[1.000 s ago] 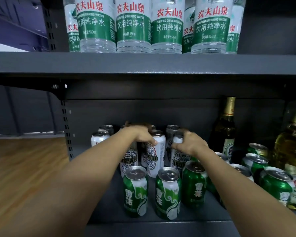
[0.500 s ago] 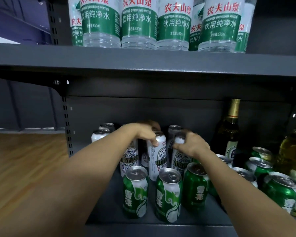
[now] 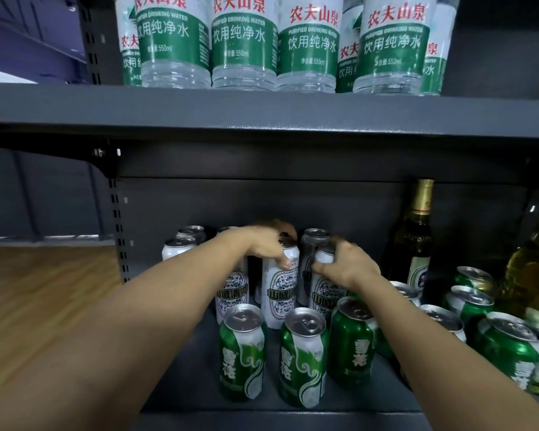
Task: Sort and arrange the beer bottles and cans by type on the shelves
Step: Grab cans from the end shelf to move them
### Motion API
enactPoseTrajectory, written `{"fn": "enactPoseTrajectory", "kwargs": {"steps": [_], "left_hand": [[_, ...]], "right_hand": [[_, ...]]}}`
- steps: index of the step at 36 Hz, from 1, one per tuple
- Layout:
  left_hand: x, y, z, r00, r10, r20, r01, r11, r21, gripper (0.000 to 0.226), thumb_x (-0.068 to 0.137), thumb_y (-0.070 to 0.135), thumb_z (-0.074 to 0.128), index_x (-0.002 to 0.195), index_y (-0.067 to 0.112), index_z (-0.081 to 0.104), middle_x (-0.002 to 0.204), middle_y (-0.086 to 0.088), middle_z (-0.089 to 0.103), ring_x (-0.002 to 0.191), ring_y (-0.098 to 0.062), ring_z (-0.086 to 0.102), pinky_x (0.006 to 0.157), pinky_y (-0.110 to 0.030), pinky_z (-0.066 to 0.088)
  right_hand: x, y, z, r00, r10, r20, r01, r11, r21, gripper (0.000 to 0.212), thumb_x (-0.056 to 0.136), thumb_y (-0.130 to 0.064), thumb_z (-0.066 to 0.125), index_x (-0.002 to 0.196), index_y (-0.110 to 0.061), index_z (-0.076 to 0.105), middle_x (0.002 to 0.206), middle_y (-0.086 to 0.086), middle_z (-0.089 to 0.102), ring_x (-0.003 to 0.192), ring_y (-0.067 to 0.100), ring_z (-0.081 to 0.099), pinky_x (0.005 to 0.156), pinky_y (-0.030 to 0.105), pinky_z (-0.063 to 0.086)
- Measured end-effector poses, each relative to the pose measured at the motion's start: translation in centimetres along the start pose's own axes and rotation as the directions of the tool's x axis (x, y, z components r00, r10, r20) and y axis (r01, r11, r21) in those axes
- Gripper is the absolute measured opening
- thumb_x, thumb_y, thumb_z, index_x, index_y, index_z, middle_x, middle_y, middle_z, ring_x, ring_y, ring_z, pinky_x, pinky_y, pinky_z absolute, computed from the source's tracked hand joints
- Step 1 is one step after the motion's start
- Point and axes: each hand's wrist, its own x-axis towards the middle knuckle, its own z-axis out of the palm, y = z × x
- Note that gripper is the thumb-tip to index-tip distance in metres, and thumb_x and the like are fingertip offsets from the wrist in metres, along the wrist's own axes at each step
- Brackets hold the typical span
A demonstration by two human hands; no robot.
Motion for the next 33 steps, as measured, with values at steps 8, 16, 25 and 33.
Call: {"fn": "enactPoseTrajectory", "kwargs": {"steps": [8, 16, 25, 33], "left_hand": [[-0.3, -0.8, 0.2, 0.998, -0.068, -0.001, 0.067, 0.994, 0.083, 0.050, 0.090, 0.035, 0.065, 0.131, 0.014, 0.046, 0.120, 0.001, 0.052, 0.106, -0.019, 0.049, 0.085, -0.023, 0.037], [-0.5, -1.0, 0.2, 0.996, -0.074, -0.055, 0.082, 0.984, 0.159, 0.061, 0.090, 0.035, 0.066, 0.143, 0.018, 0.041, 0.130, -0.010, 0.055, 0.114, -0.026, 0.053, 0.083, -0.025, 0.037], [0.6, -0.9, 0.6, 0.993, -0.110, -0.035, 0.115, 0.973, 0.200, 0.057, 0.091, 0.032, 0.065, 0.140, 0.012, 0.045, 0.128, -0.012, 0.057, 0.095, -0.021, 0.048, 0.078, -0.026, 0.038], [0.6, -0.8, 0.4, 0.994, -0.112, -0.015, 0.113, 0.979, 0.167, 0.062, 0.089, 0.035, 0.067, 0.142, 0.012, 0.042, 0.129, -0.011, 0.056, 0.098, -0.022, 0.050, 0.084, -0.029, 0.043]], "right_hand": [[-0.1, 0.1, -0.3, 0.999, -0.027, 0.032, 0.027, 0.999, -0.029, 0.068, 0.076, -0.062, 0.060, 0.132, -0.025, 0.048, 0.126, 0.006, 0.059, 0.113, 0.026, 0.057, 0.092, 0.038, 0.050], [0.0, -0.1, -1.2, 0.995, -0.078, 0.056, 0.078, 0.997, 0.003, 0.066, 0.078, -0.057, 0.069, 0.132, -0.023, 0.051, 0.131, 0.006, 0.059, 0.120, 0.026, 0.055, 0.097, 0.036, 0.047], [1.0, -0.3, -1.2, 0.996, -0.040, 0.077, 0.040, 0.999, -0.006, 0.064, 0.080, -0.050, 0.072, 0.124, -0.011, 0.047, 0.126, 0.009, 0.059, 0.115, 0.027, 0.056, 0.092, 0.034, 0.047], [1.1, -0.8, -1.7, 0.985, -0.058, 0.163, 0.058, 0.998, 0.003, 0.070, 0.079, -0.053, 0.072, 0.133, -0.015, 0.047, 0.136, 0.008, 0.054, 0.122, 0.026, 0.052, 0.091, 0.027, 0.041]]}}
